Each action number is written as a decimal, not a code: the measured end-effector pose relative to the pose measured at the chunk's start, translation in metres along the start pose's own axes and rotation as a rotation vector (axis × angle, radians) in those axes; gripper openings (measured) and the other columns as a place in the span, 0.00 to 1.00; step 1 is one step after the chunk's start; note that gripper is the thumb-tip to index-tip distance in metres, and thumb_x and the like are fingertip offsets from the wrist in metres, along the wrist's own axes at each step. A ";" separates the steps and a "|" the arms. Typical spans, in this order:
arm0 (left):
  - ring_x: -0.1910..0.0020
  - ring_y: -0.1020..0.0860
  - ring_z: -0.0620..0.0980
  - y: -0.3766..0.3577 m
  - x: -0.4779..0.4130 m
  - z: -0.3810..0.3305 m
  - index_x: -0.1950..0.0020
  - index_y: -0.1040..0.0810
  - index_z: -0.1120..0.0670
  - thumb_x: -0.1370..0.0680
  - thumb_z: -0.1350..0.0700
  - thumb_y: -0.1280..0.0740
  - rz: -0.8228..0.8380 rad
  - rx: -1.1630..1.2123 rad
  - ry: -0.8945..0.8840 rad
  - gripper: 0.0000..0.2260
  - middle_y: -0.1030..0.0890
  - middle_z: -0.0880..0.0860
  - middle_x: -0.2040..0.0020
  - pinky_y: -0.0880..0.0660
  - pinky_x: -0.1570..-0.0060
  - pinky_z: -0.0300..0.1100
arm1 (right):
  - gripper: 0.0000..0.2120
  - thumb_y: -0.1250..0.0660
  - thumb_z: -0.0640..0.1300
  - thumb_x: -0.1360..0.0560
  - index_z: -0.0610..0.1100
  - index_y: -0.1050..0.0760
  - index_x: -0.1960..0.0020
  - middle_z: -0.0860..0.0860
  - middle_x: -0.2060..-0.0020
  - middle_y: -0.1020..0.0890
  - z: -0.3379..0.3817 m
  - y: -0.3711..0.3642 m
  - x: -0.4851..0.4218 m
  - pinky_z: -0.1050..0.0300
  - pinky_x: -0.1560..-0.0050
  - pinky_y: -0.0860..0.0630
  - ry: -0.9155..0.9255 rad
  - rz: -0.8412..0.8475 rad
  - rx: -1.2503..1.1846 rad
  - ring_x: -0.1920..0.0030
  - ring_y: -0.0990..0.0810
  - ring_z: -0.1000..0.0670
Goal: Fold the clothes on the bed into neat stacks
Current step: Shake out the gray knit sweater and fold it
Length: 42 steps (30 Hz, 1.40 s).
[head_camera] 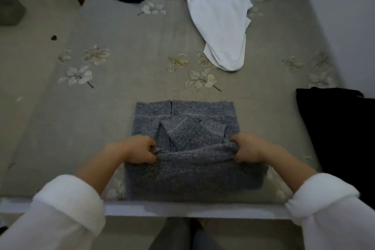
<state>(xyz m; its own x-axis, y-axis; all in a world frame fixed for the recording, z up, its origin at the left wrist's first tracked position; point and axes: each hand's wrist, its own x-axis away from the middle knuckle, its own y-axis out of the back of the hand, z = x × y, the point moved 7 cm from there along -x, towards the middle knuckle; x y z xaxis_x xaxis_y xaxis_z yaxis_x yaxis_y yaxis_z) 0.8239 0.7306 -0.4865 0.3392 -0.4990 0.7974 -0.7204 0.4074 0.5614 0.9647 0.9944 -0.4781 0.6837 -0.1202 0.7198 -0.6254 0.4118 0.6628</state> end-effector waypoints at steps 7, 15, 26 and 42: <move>0.45 0.23 0.51 0.067 -0.079 0.044 0.35 0.28 0.49 0.21 0.44 0.38 -0.098 -0.032 -0.012 0.17 0.23 0.52 0.39 0.25 0.46 0.46 | 0.18 0.30 0.49 0.28 0.46 0.31 0.41 0.47 0.47 0.28 -0.012 0.055 -0.084 0.53 0.55 0.28 -0.027 -0.178 0.033 0.50 0.26 0.46; 0.62 0.28 0.44 0.098 -0.156 0.081 0.39 0.26 0.50 0.21 0.47 0.37 -0.148 0.001 0.038 0.13 0.22 0.51 0.49 0.35 0.66 0.38 | 0.19 0.29 0.42 0.28 0.41 0.28 0.39 0.48 0.48 0.32 -0.036 0.082 -0.162 0.57 0.50 0.31 -0.042 -0.299 -0.315 0.47 0.27 0.46; 0.43 0.25 0.56 0.142 -0.218 0.065 0.37 0.27 0.51 0.21 0.52 0.37 -0.599 0.057 0.121 0.12 0.21 0.54 0.43 0.33 0.48 0.49 | 0.22 0.33 0.42 0.24 0.39 0.31 0.32 0.42 0.38 0.27 -0.088 0.052 -0.224 0.52 0.41 0.32 -0.301 -0.381 -0.511 0.38 0.28 0.42; 0.31 0.78 0.55 -0.005 -0.217 0.072 0.31 0.69 0.29 0.26 0.28 0.61 -0.371 0.240 0.339 0.27 0.77 0.46 0.29 0.67 0.32 0.64 | 0.31 0.55 0.67 0.23 0.65 0.72 0.30 0.55 0.26 0.69 -0.072 -0.037 -0.224 0.39 0.27 0.65 -0.260 -0.168 -0.194 0.25 0.68 0.51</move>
<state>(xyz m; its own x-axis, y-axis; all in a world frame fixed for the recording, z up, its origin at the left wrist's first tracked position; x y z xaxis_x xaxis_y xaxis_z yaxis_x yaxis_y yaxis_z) 0.7104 0.7813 -0.6785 0.7434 -0.2858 0.6047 -0.6198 0.0455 0.7834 0.8613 1.0714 -0.6788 0.6368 -0.4155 0.6495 -0.4126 0.5280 0.7423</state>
